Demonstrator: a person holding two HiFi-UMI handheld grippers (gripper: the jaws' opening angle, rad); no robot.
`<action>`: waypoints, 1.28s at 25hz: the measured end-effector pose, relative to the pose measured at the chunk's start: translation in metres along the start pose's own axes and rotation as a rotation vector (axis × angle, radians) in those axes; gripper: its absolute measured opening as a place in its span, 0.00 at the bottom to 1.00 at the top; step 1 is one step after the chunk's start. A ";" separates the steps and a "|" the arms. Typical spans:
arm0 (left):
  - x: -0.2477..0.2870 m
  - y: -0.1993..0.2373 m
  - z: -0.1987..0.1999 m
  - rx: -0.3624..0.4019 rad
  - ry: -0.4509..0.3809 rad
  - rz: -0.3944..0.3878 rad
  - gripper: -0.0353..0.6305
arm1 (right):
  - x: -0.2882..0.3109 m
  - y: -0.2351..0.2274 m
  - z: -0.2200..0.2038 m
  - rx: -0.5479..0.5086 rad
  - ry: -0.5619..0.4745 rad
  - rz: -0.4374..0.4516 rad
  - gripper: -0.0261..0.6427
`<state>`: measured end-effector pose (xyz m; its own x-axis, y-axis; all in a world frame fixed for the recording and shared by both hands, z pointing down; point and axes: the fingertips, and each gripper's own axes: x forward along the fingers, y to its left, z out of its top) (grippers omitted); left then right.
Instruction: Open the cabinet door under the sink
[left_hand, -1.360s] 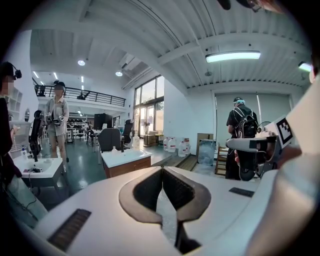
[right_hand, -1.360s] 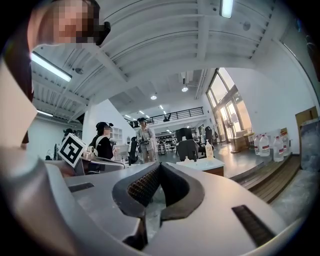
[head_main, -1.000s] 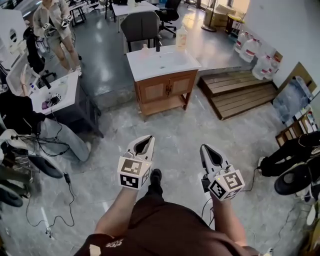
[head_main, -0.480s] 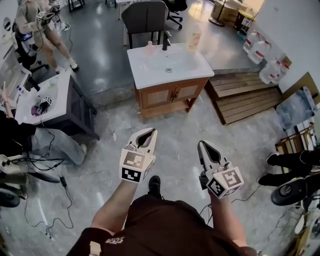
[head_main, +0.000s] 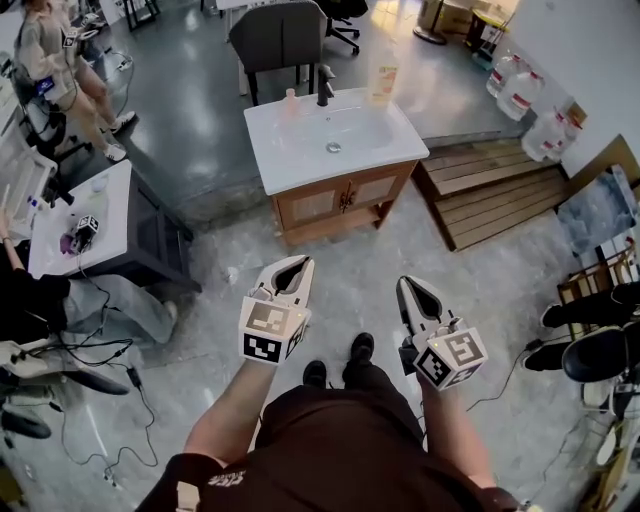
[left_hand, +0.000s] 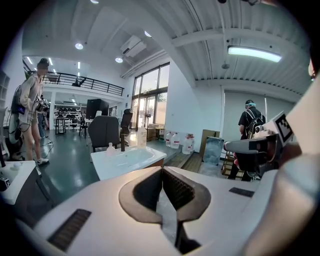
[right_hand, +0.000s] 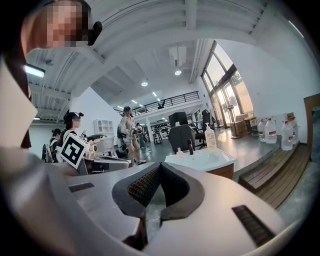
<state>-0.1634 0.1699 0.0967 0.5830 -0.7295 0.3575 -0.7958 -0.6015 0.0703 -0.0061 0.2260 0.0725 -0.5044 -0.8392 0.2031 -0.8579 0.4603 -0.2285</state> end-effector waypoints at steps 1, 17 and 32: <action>0.008 0.000 0.000 0.000 0.005 0.001 0.08 | 0.004 -0.009 -0.001 0.007 0.003 0.001 0.06; 0.230 0.001 0.043 -0.139 0.097 0.164 0.08 | 0.138 -0.239 0.054 0.019 0.094 0.206 0.06; 0.299 0.051 0.014 -0.206 0.151 0.272 0.08 | 0.231 -0.279 0.005 0.016 0.294 0.342 0.06</action>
<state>-0.0274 -0.0839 0.1943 0.3275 -0.7883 0.5209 -0.9434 -0.3033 0.1341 0.1173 -0.0978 0.1784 -0.7673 -0.5203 0.3749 -0.6363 0.6905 -0.3440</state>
